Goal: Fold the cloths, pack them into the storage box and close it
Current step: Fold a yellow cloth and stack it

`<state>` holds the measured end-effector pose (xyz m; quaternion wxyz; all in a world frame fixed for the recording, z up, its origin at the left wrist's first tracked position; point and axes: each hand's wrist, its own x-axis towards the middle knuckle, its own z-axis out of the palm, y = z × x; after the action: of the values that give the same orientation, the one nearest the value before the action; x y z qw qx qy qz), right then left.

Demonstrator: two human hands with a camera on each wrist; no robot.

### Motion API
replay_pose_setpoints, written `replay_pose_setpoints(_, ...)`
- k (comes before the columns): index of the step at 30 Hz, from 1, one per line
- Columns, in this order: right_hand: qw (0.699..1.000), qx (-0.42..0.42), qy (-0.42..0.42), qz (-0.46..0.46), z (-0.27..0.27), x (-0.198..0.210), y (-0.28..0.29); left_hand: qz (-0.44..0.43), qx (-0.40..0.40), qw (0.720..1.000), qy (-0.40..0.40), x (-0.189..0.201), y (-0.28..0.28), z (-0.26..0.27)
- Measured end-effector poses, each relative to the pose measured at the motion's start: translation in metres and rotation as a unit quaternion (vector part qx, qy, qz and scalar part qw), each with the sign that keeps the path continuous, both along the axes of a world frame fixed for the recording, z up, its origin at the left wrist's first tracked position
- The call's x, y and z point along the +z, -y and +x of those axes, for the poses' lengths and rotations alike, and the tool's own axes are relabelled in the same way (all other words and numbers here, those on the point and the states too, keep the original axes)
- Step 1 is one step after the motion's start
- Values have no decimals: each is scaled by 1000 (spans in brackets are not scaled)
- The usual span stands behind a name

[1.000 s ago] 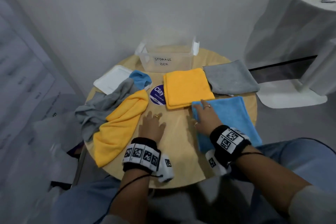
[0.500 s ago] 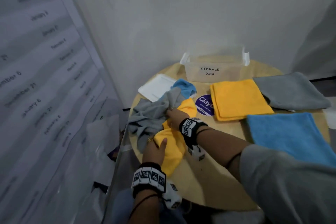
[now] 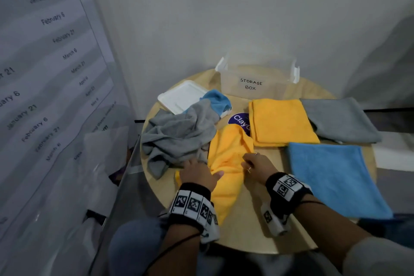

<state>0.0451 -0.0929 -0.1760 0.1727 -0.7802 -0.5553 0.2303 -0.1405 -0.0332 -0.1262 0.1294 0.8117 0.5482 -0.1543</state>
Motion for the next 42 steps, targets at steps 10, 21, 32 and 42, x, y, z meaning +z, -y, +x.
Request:
replay_pose_setpoints(10,960,27,-37,278,3,105,18,-33,-125,897,423,61,27,35)
replay_pose_setpoints(21,903,-85,-277,317,39,188,-3,21,20,964,265,68,-4,25)
replay_pose_setpoints(32,905,-147,-207,340,89,235,-130,108,214,877,417,163,-166,9)
replay_pose_setpoints(42,855,-58,-175,486,69,262,-35,339,9,785,518,234,-72,-32)
